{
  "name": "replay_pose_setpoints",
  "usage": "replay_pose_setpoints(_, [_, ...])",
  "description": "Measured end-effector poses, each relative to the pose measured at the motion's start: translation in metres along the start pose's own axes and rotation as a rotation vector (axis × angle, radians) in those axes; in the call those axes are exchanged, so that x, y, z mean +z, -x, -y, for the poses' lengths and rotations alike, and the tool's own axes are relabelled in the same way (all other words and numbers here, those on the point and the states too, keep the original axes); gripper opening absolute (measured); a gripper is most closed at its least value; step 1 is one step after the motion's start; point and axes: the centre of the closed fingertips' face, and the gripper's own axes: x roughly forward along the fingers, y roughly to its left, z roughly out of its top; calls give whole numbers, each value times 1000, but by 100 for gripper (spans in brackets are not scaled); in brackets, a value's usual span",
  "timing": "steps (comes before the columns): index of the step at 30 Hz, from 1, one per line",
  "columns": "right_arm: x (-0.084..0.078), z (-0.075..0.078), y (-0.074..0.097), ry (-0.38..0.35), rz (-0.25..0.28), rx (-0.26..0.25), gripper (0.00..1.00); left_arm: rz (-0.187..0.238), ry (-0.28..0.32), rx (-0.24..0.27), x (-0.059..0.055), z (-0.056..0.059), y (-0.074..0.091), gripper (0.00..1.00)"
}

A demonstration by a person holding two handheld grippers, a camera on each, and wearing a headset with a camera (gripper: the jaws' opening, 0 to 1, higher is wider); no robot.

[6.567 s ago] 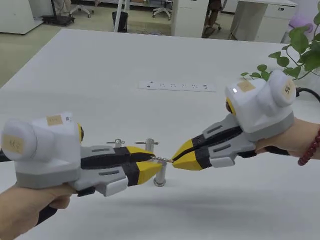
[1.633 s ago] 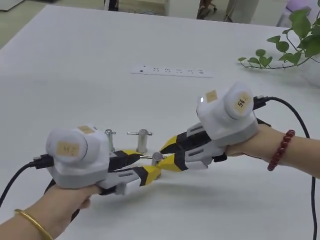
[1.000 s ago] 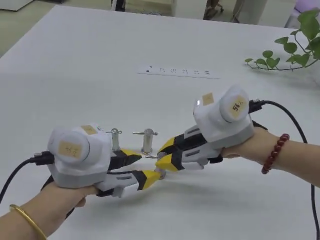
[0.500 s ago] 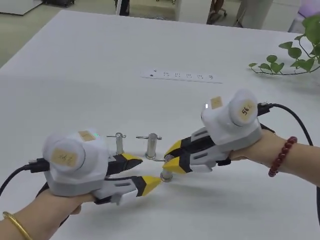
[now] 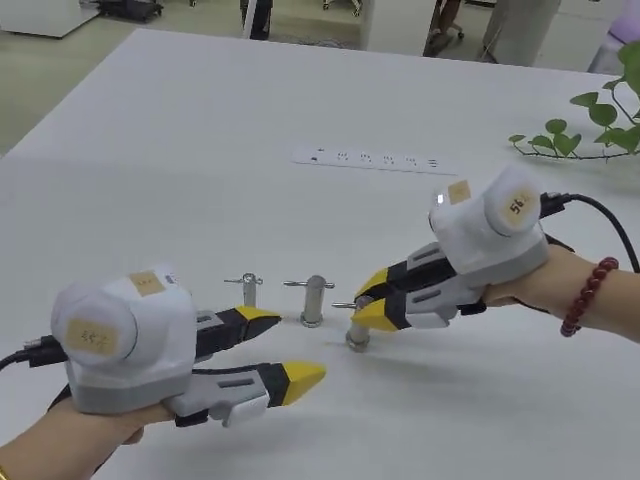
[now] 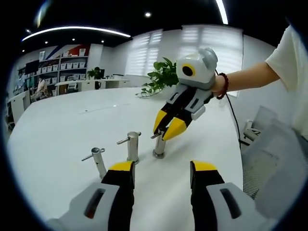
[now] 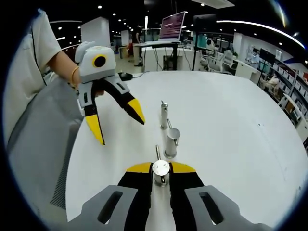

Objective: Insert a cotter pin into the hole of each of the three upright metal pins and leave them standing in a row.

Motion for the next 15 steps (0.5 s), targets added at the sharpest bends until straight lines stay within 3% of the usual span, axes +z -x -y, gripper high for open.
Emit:
replay_pose_setpoints(4, [-2,8,1,-4,-3,-10,13,14,-12,-4,3,2,5,48])
replay_pose_setpoints(15, [-5,12,1,-1,-16,-17,13,46,-12,1,10,5,20,54])
